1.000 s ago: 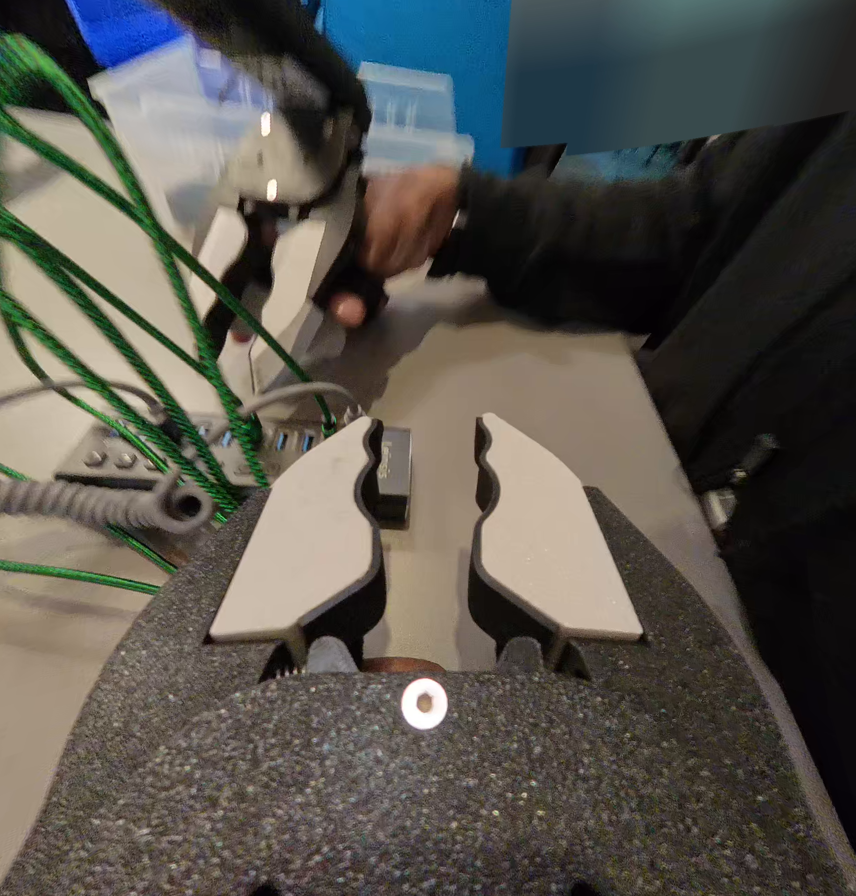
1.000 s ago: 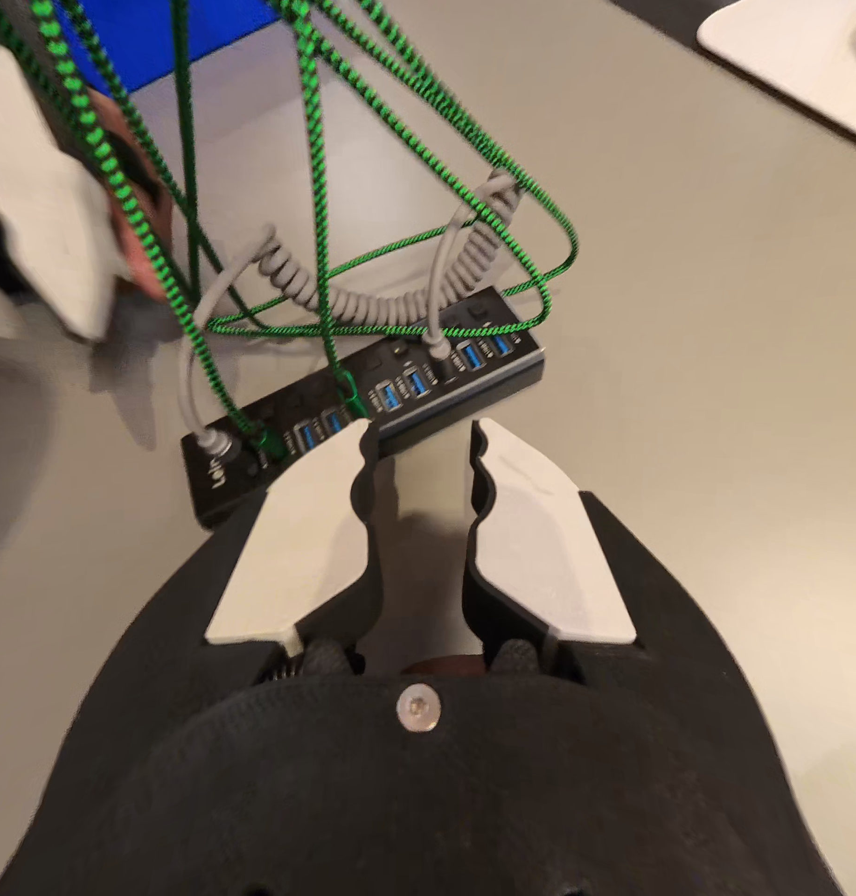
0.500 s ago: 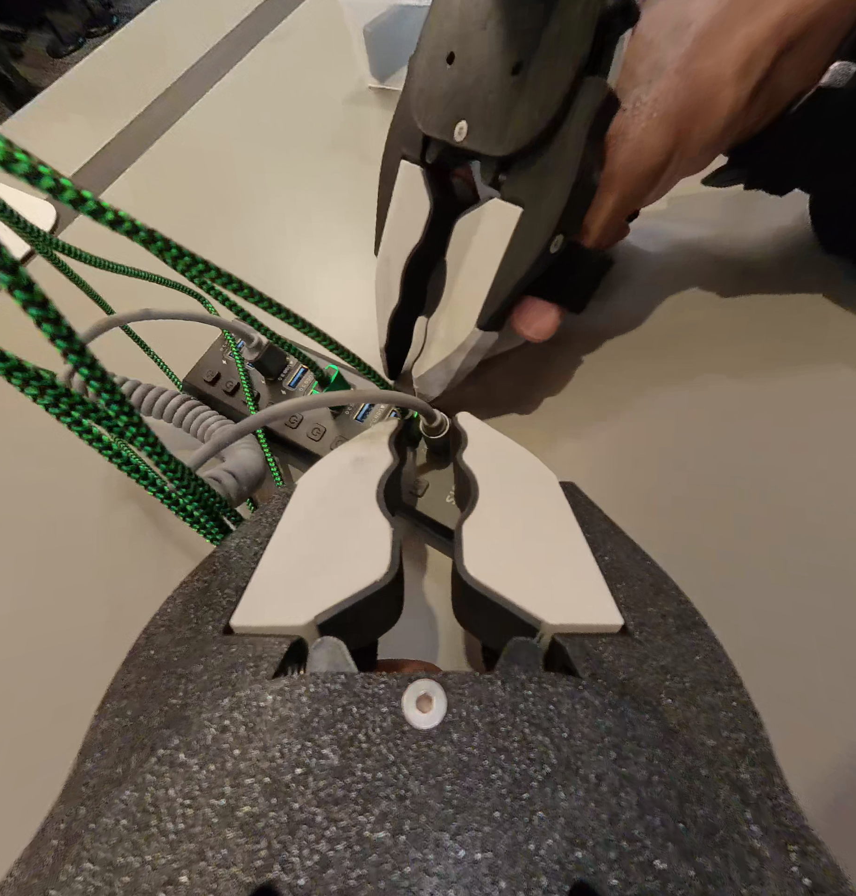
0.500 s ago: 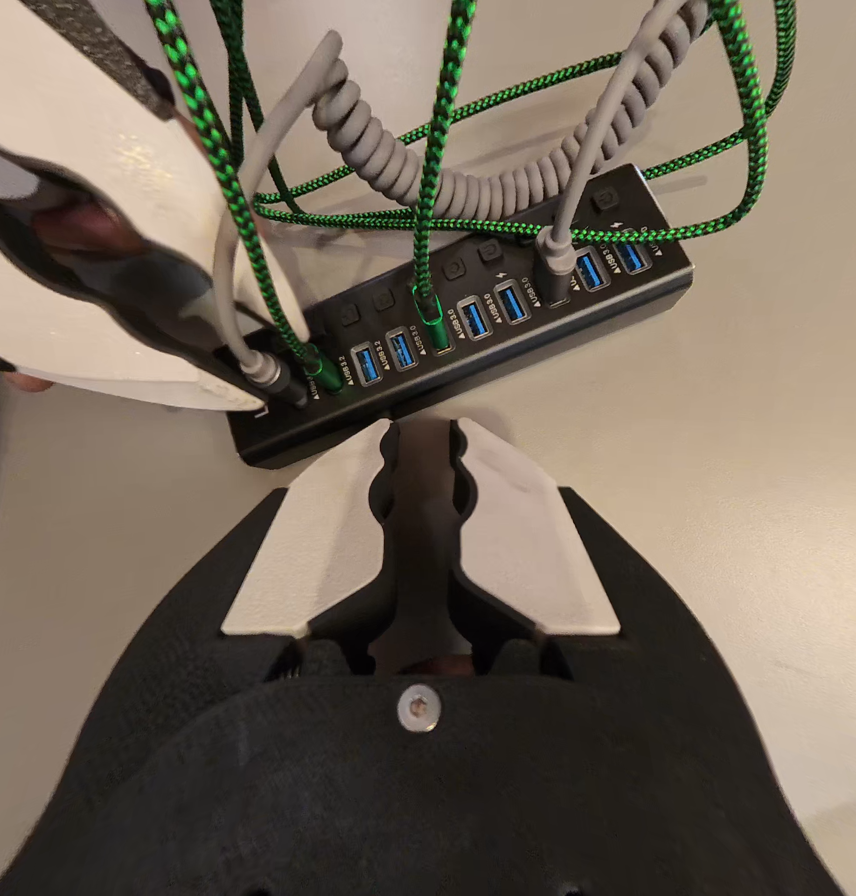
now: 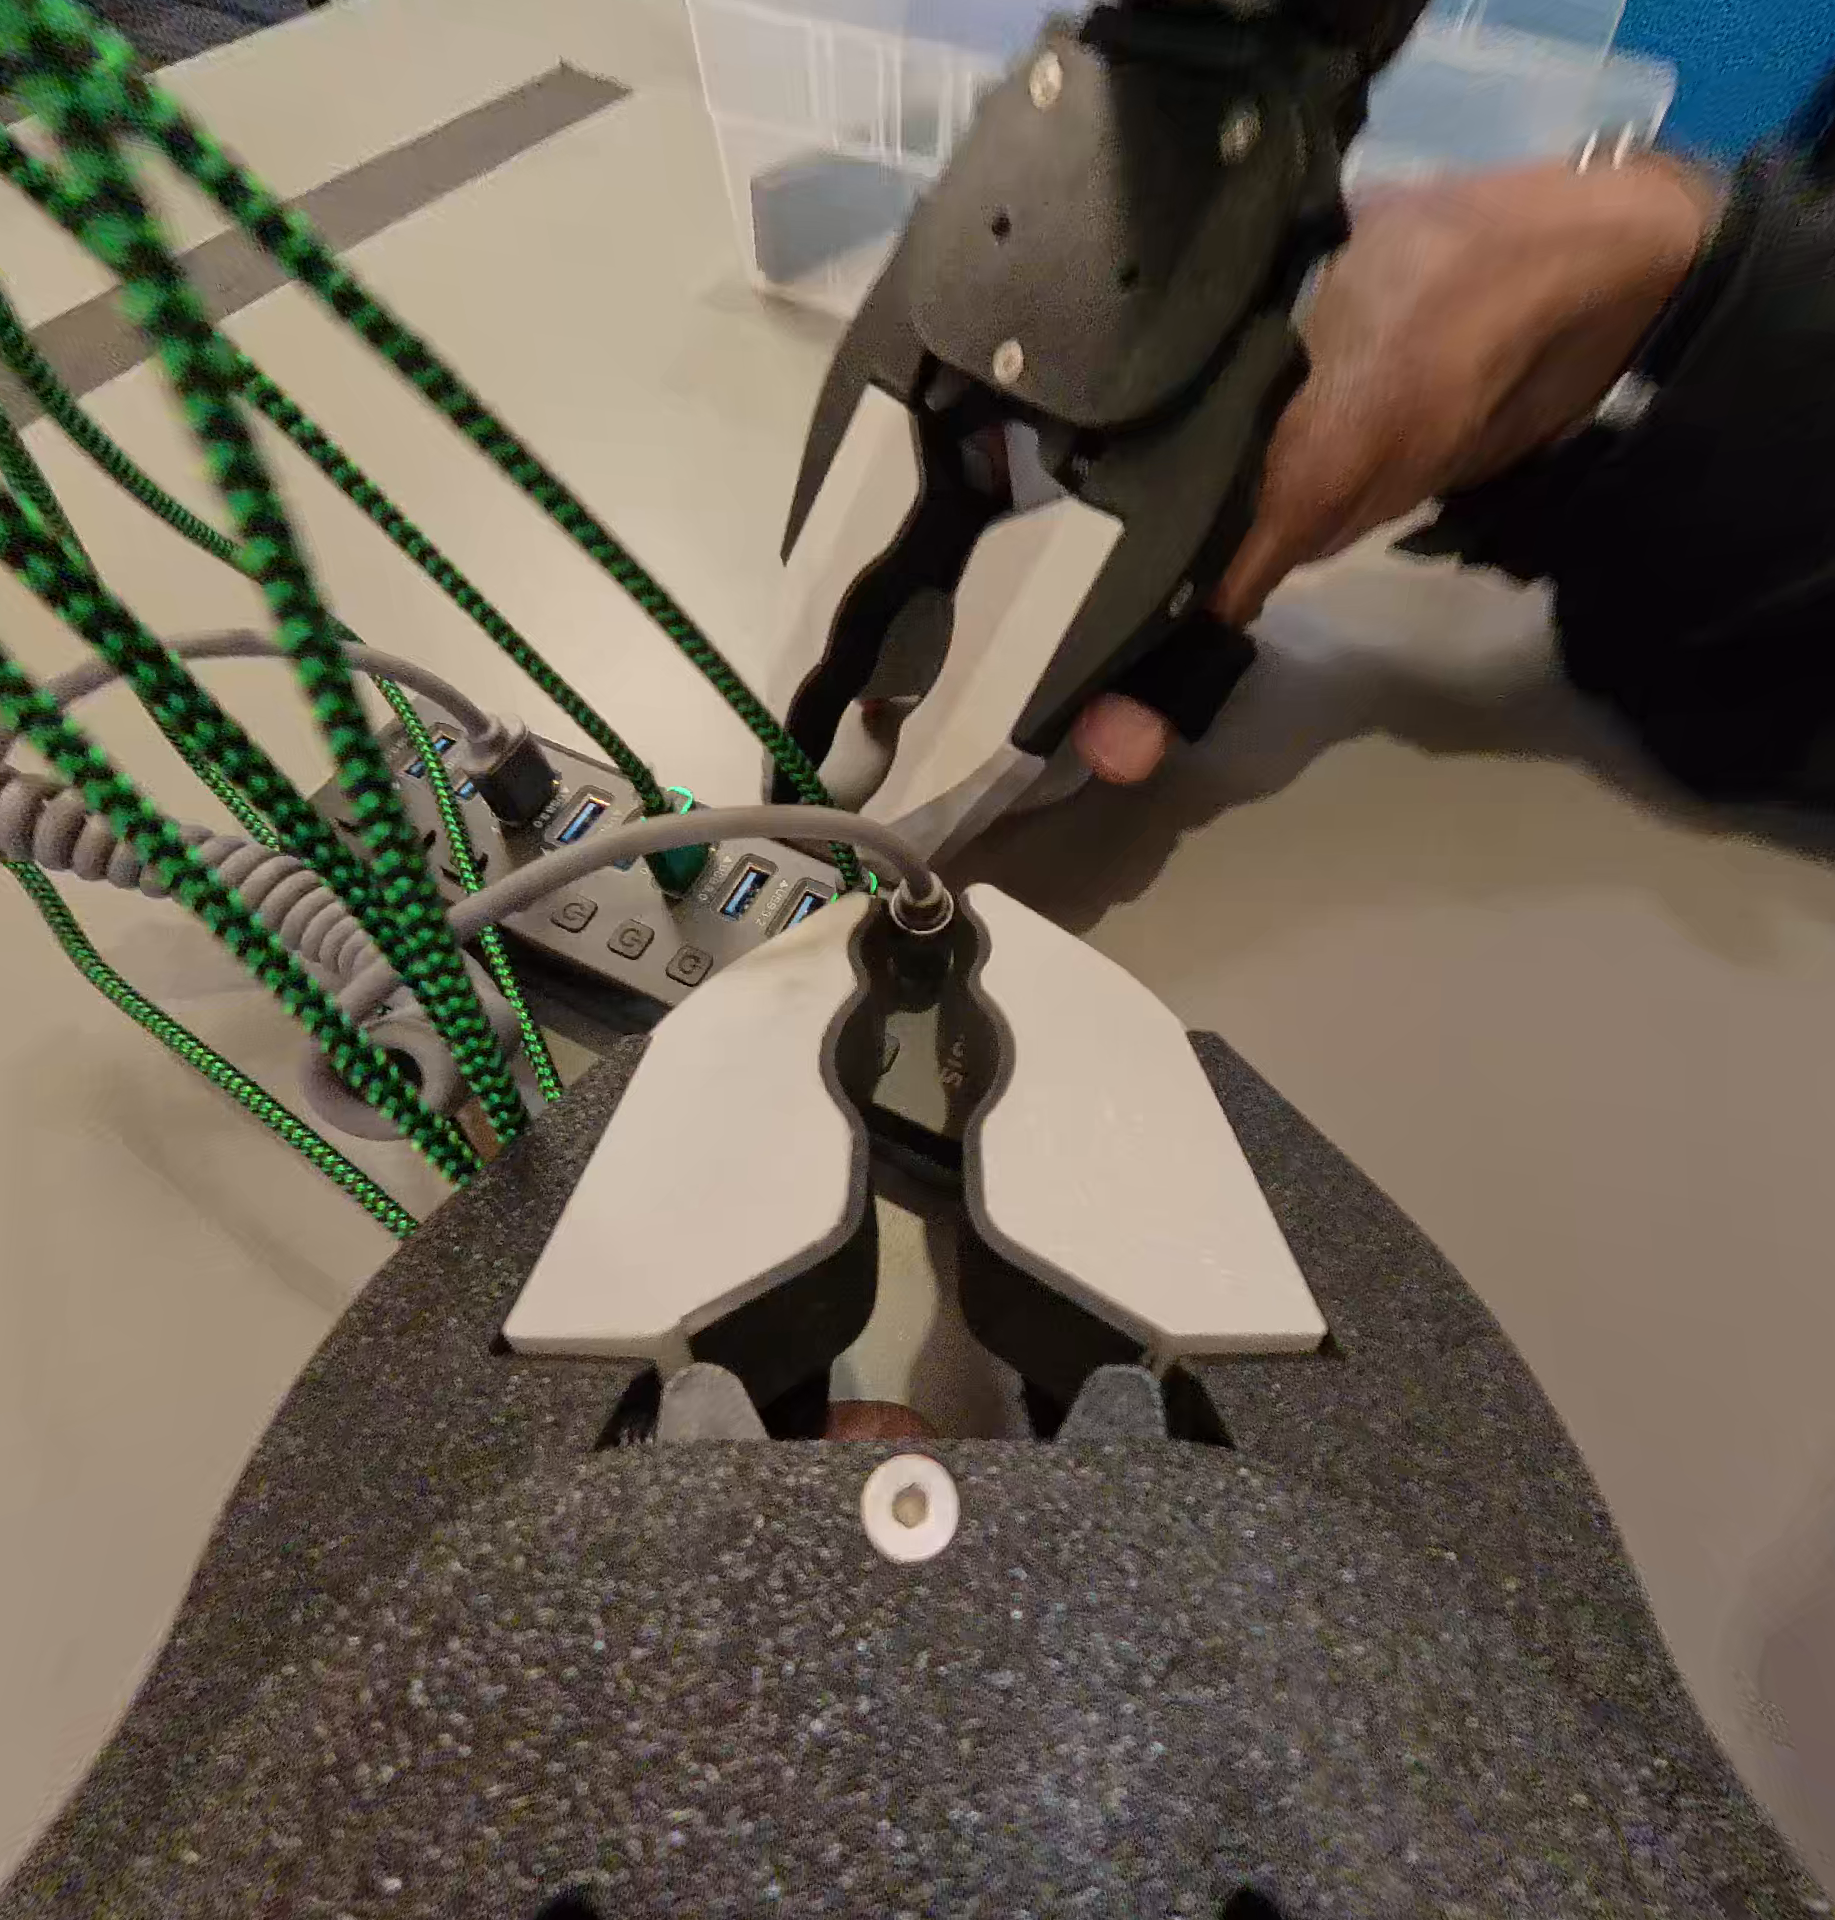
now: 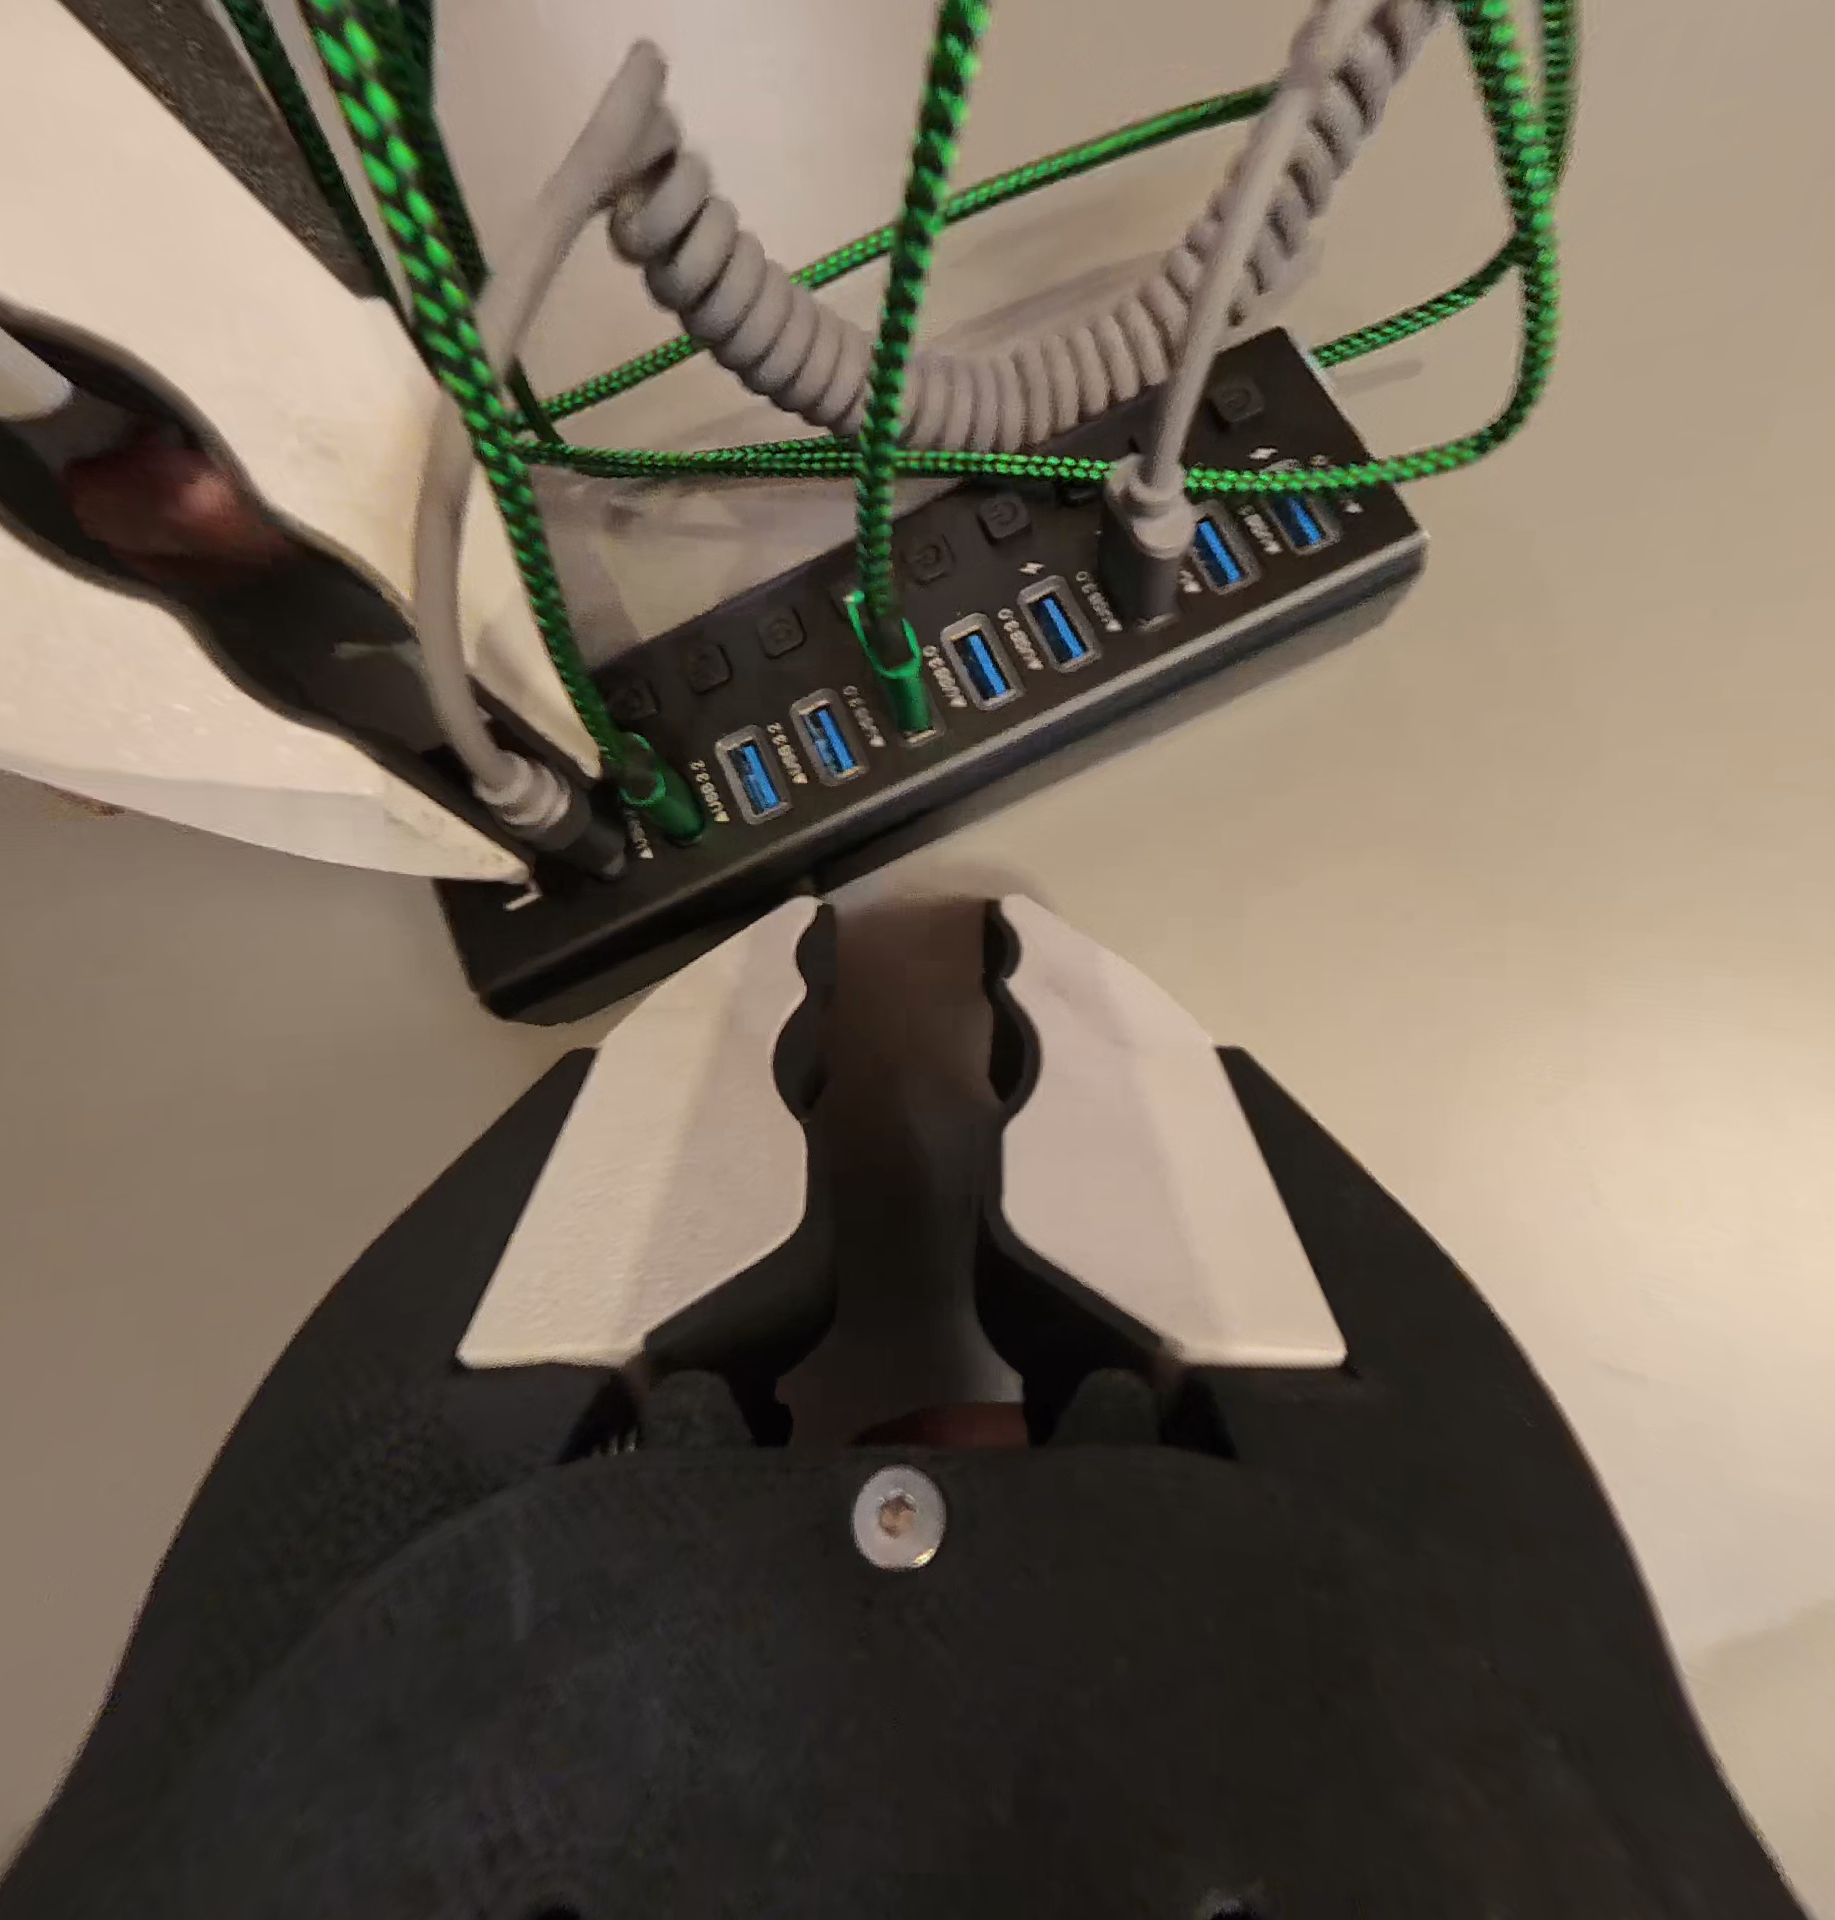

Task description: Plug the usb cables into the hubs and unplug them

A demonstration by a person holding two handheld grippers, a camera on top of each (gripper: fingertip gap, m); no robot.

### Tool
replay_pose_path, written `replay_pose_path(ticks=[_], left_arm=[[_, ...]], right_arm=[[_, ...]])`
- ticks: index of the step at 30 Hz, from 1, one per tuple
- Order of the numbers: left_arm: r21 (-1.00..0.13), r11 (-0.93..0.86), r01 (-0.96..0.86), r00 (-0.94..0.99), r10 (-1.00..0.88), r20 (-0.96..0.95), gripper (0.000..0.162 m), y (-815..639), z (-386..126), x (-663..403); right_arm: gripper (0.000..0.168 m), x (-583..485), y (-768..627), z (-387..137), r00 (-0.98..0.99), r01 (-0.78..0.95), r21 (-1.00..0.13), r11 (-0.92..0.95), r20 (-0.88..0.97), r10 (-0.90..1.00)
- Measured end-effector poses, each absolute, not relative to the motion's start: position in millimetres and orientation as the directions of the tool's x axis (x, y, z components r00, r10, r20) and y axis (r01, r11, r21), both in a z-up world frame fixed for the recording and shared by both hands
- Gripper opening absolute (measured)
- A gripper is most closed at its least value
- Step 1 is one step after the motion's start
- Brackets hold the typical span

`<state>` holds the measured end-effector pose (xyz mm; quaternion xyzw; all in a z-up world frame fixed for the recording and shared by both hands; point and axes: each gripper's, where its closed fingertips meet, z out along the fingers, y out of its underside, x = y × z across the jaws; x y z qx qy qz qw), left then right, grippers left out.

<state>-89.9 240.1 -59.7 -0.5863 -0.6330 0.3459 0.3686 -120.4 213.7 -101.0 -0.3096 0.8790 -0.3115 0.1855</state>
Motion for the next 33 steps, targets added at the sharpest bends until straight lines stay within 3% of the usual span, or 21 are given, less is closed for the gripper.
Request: replay_pose_path(ticks=[1,5,12,16,22,26,28,33], left_arm=[[-0.88,0.124,0.459,-0.054,0.992,0.112,0.011,236.0,-55.9,-90.0],[-0.897,0.326,0.298,-0.045,0.944,0.327,0.011,218.8,-31.0,-90.1],[-0.82,0.571,0.037,0.008,0.82,0.572,0.011,187.9,14.3,-85.2],[-0.702,0.708,-0.078,0.058,0.707,0.705,0.011,179.0,27.3,-86.3],[-0.625,0.767,-0.148,0.057,0.637,0.768,0.011,179.5,30.2,-89.3],[-0.633,0.759,-0.149,0.07,0.647,0.759,0.011,187.3,32.7,-87.6],[-0.64,0.753,-0.154,0.098,0.656,0.748,0.011,189.4,38.4,-85.2],[-0.698,0.705,-0.124,0.148,0.709,0.69,0.012,196.3,49.2,-79.0]], right_arm=[[0.032,-123.1,211.9,-99.9,-0.749,-0.419,-0.666,0.617,-0.13,-0.649],[0.035,-133.7,201.3,-83.4,-0.788,-0.392,-0.731,0.559,-0.046,-0.613],[0.056,-139.4,191.9,-37.6,-0.806,-0.443,-0.881,0.165,0.31,-0.505],[0.074,-126.1,189.4,-25.2,-0.794,-0.475,-0.88,0.018,0.421,-0.438],[0.091,-93.6,184.6,-6.3,-0.749,-0.576,-0.806,-0.136,0.587,-0.306],[0.088,-81.4,177.3,5.5,-0.744,-0.577,-0.796,-0.18,0.604,-0.287],[0.073,-74.4,179.1,6.2,-0.725,-0.572,-0.791,-0.22,0.612,-0.316],[0.064,-69.3,185.0,18.5,-0.656,-0.607,-0.734,-0.304,0.679,-0.329]])
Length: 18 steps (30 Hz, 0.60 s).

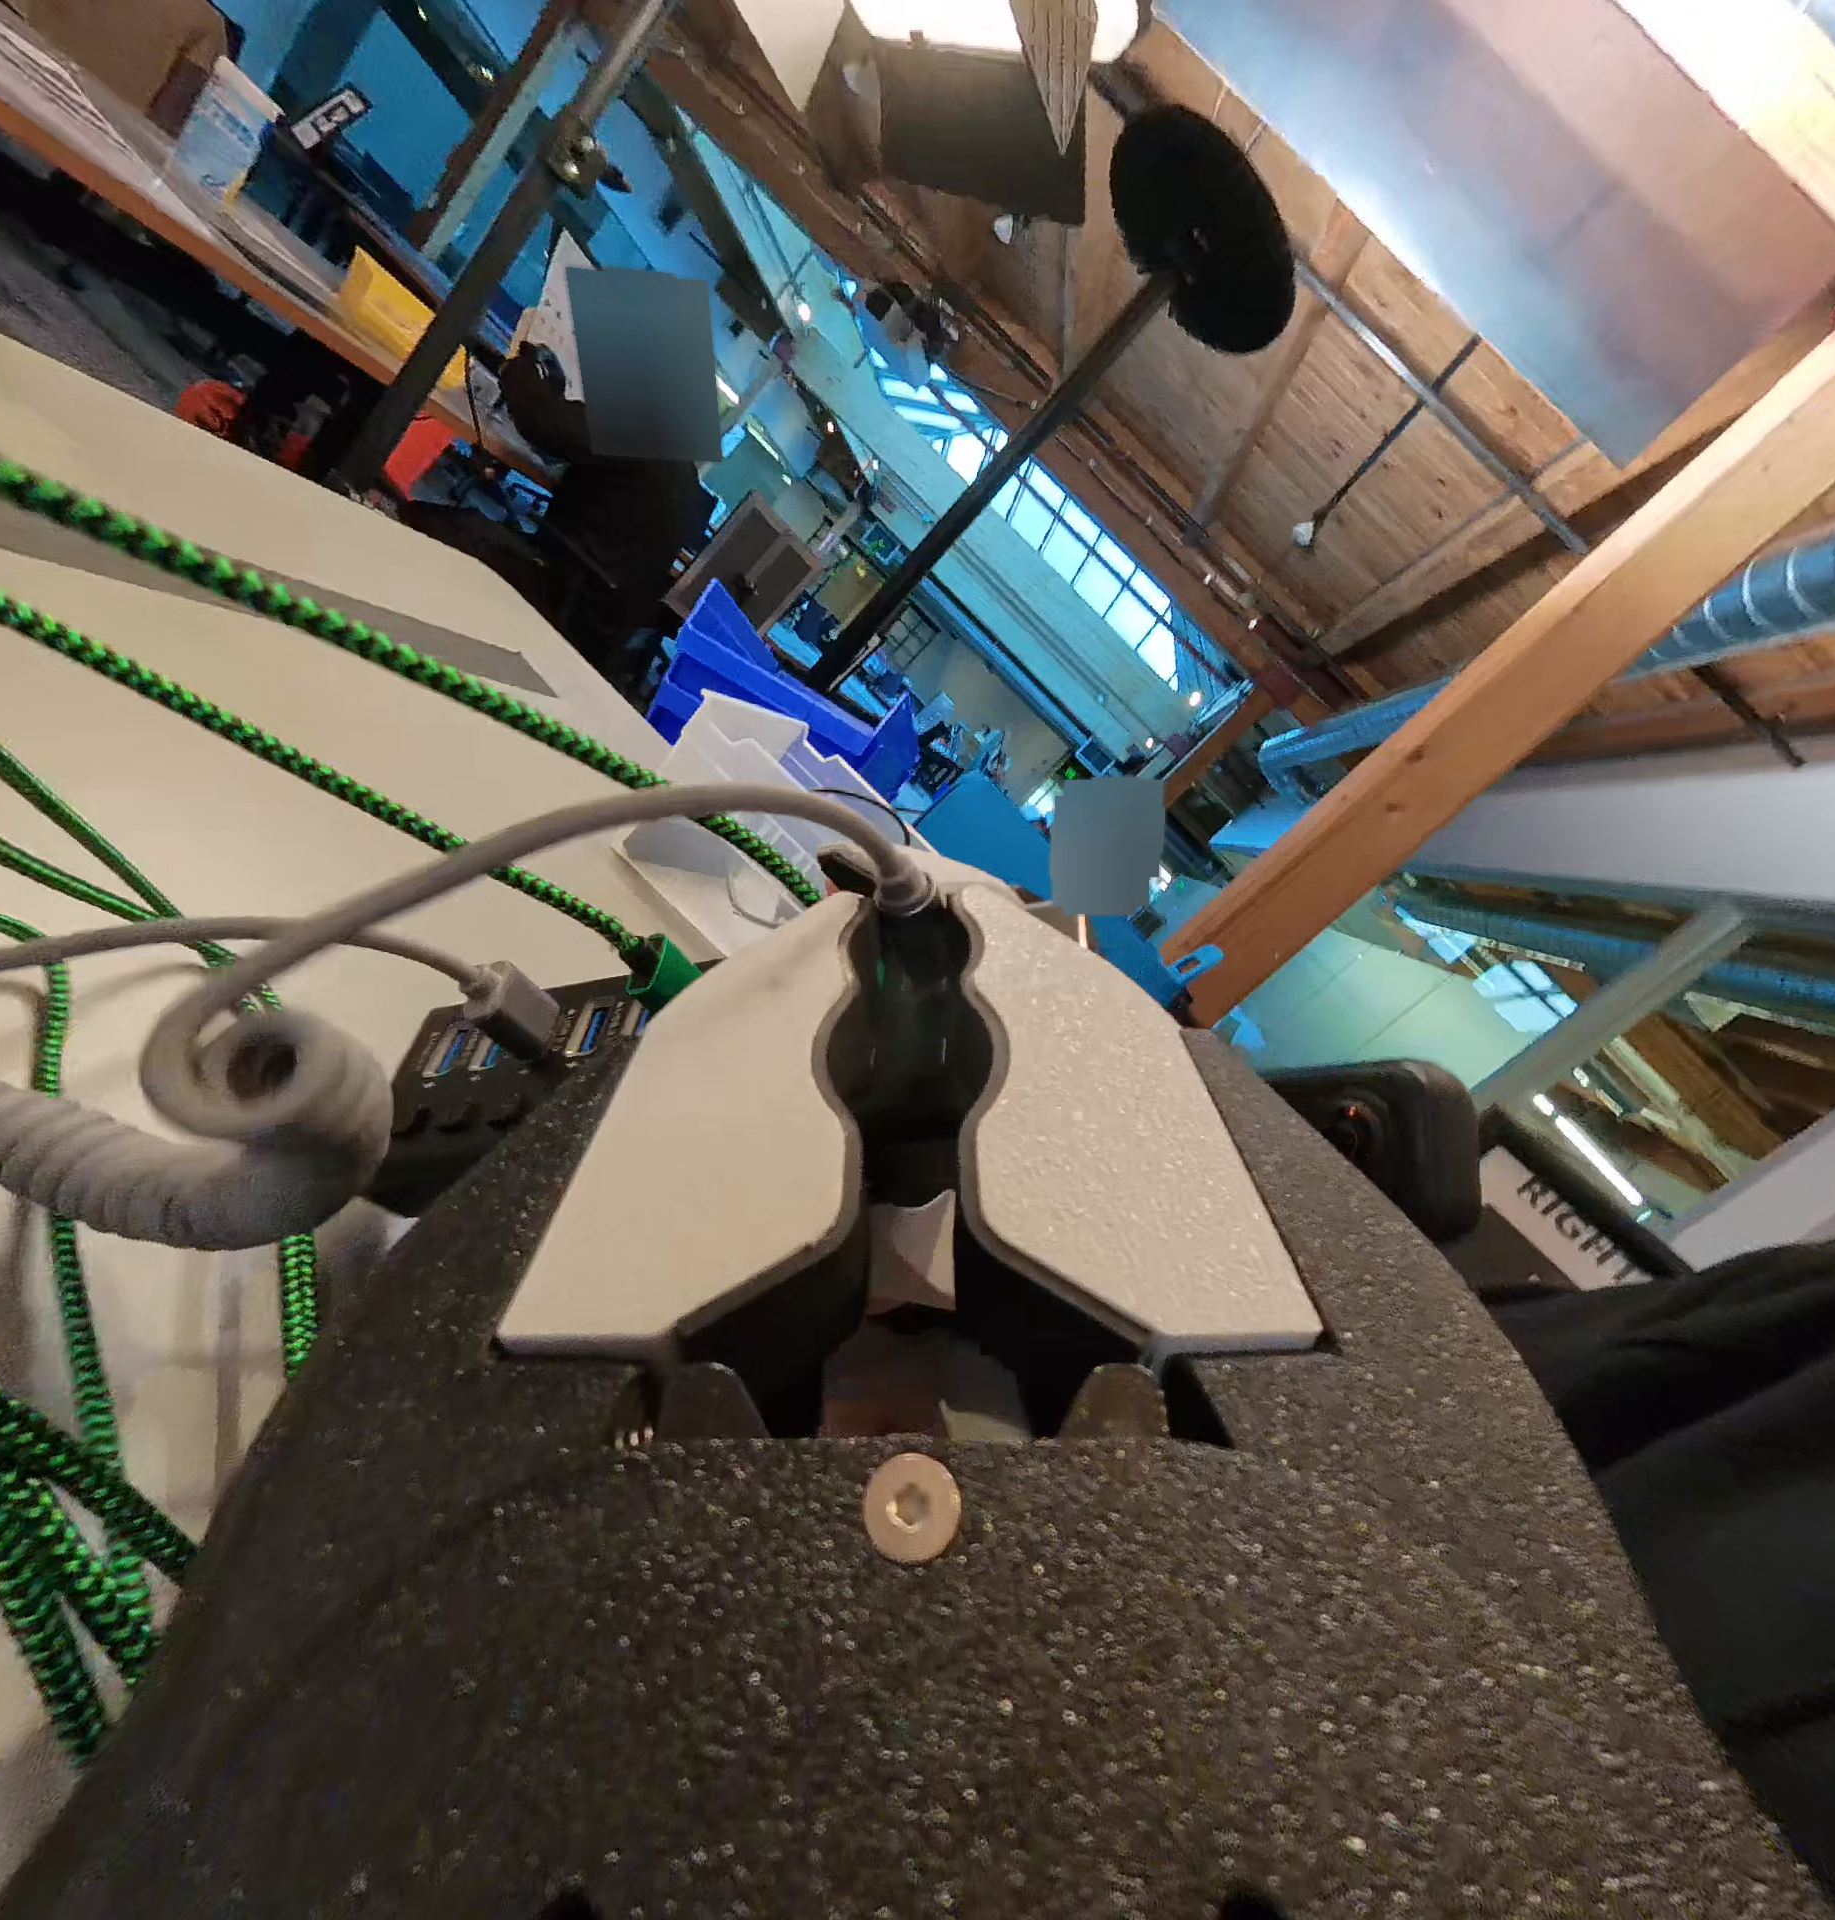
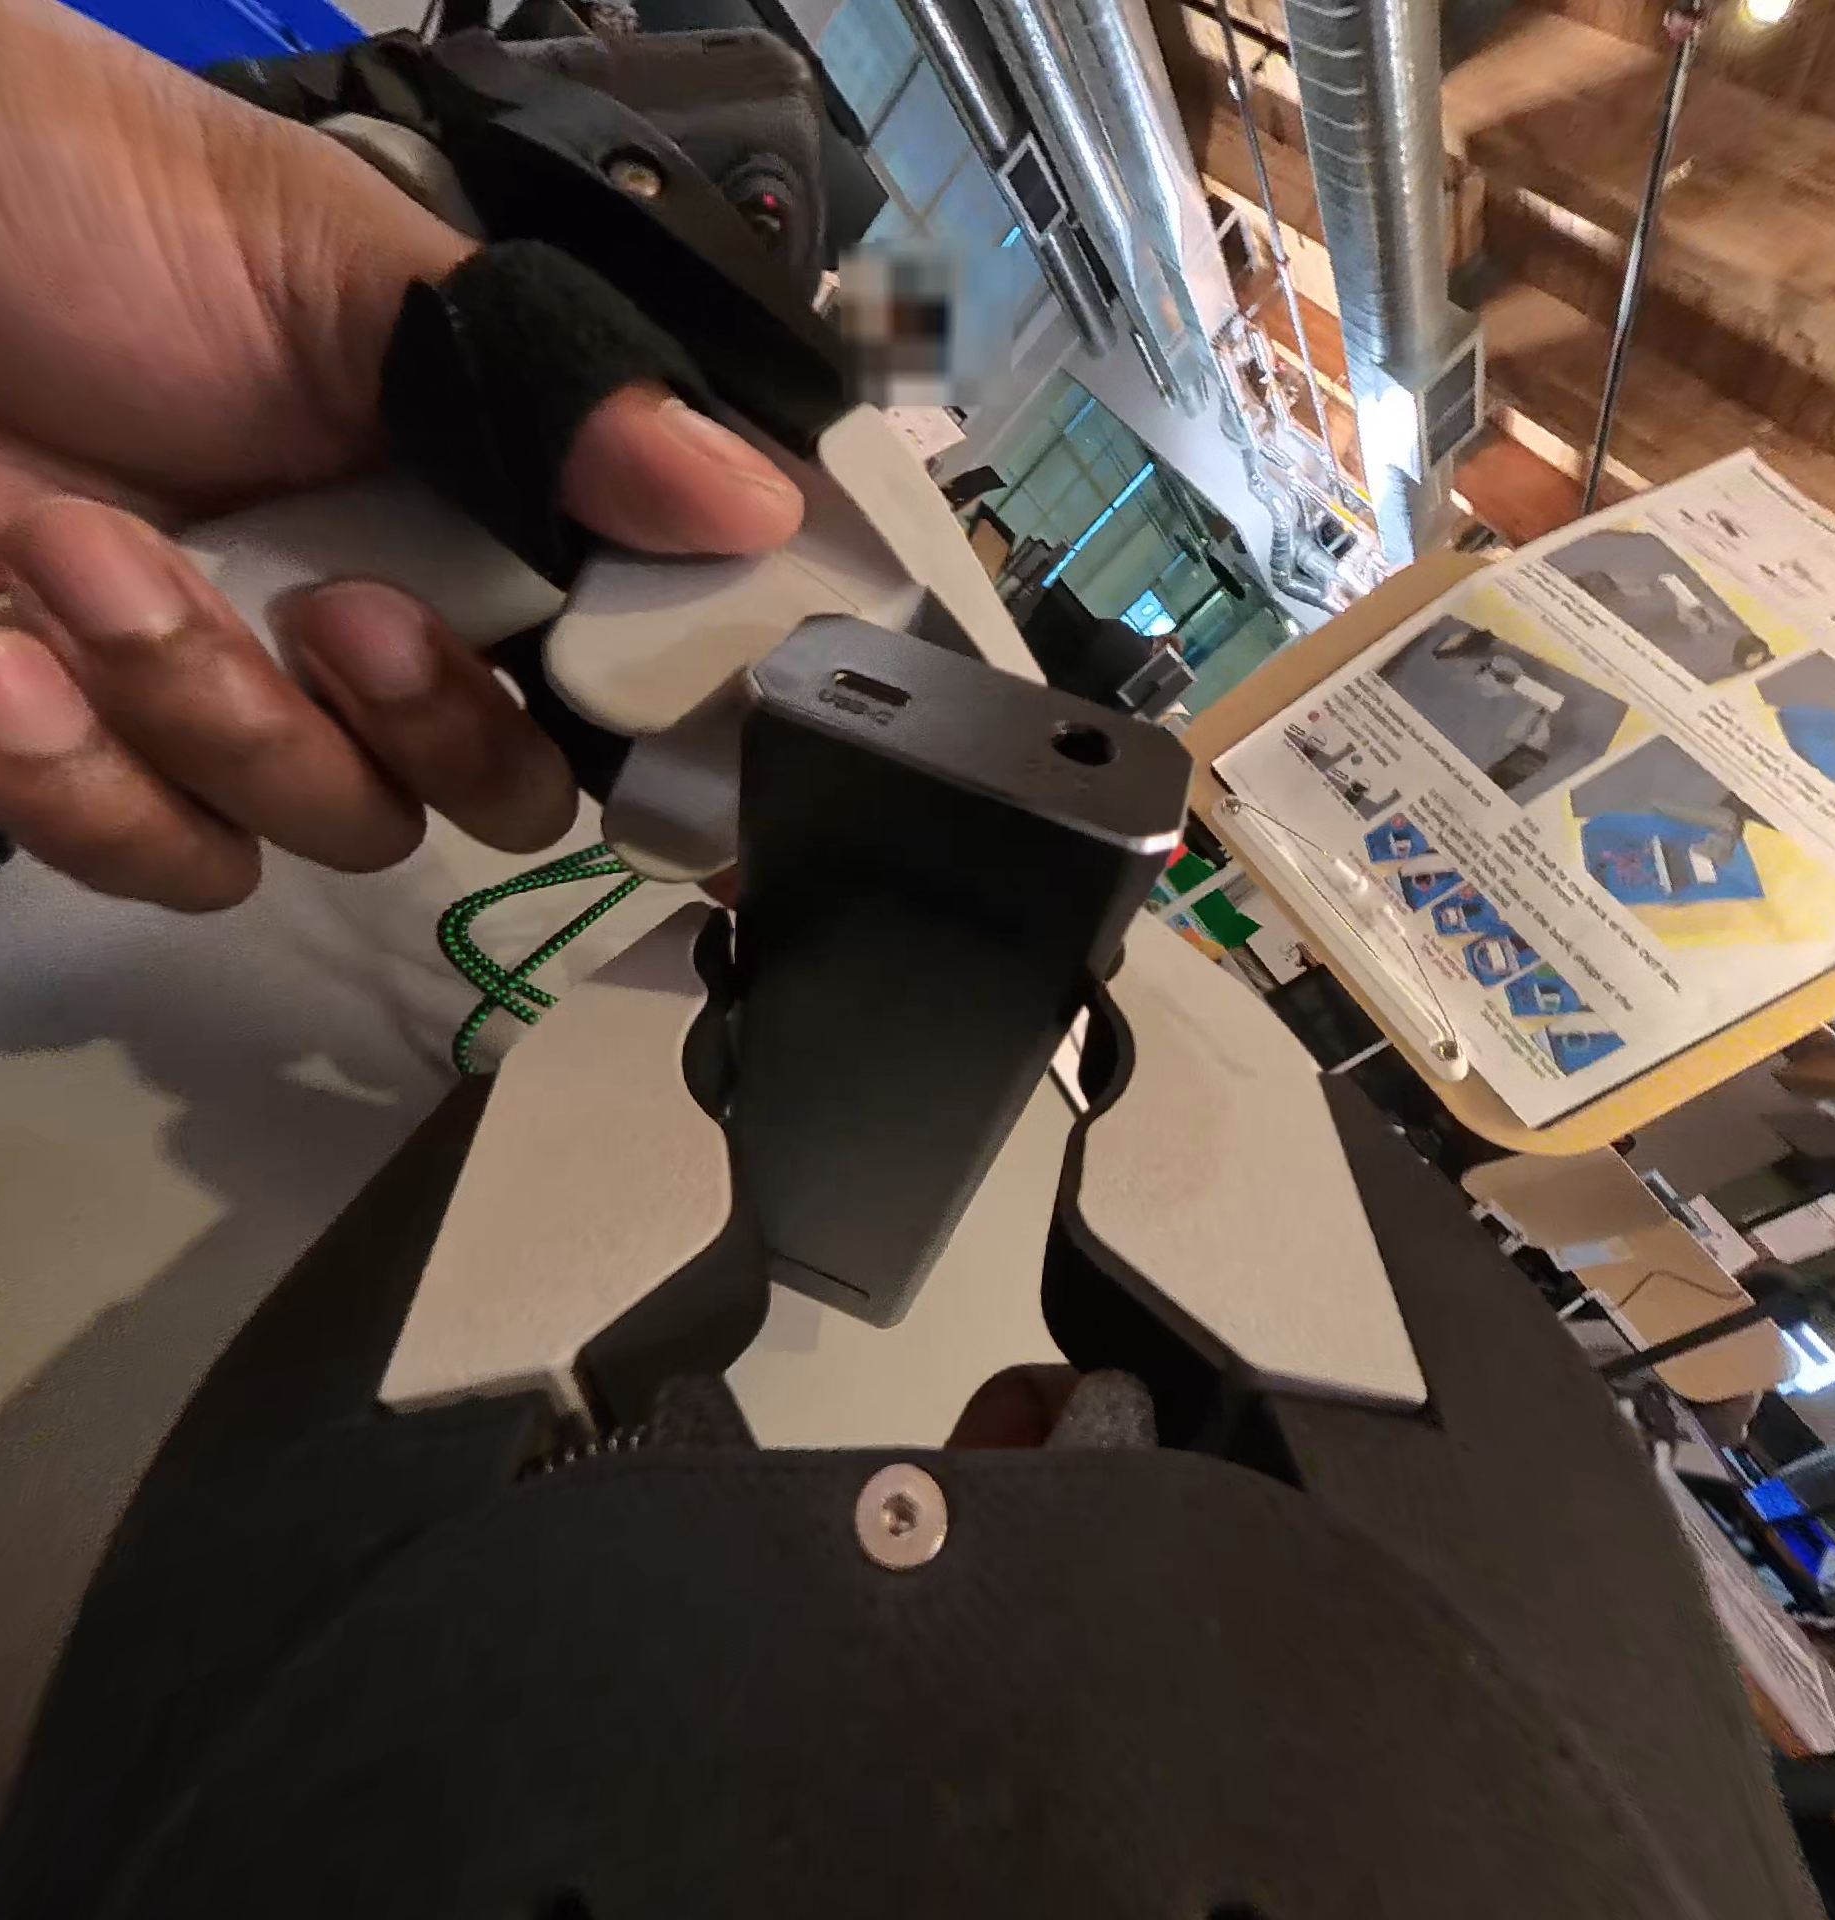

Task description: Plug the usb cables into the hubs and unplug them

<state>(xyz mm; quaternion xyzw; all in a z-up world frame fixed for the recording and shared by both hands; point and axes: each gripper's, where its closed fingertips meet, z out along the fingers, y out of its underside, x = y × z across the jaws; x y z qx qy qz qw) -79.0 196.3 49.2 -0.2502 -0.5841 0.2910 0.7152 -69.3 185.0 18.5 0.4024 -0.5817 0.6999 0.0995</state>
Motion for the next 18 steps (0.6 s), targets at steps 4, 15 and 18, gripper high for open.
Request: replay_pose_path(ticks=[4,15,18], left_arm=[[-0.791,0.606,-0.086,0.151,0.792,0.591,0.007,199.5,56.7,-70.5],[-0.979,-0.087,0.186,0.228,0.973,-0.043,0.042,175.9,60.1,-63.3],[-0.92,-0.292,0.261,0.412,0.896,-0.167,0.046,186.1,33.0,-79.4]], right_arm=[[0.064,-68.5,189.4,24.2,-0.669,-0.503,-0.815,-0.287,0.578,-0.467],[0.062,-76.4,215.3,15.5,-0.485,-0.195,-0.973,-0.12,0.202,-0.851],[0.061,-78.9,218.5,15.5,-0.455,-0.13,-0.987,-0.095,0.144,-0.879]])
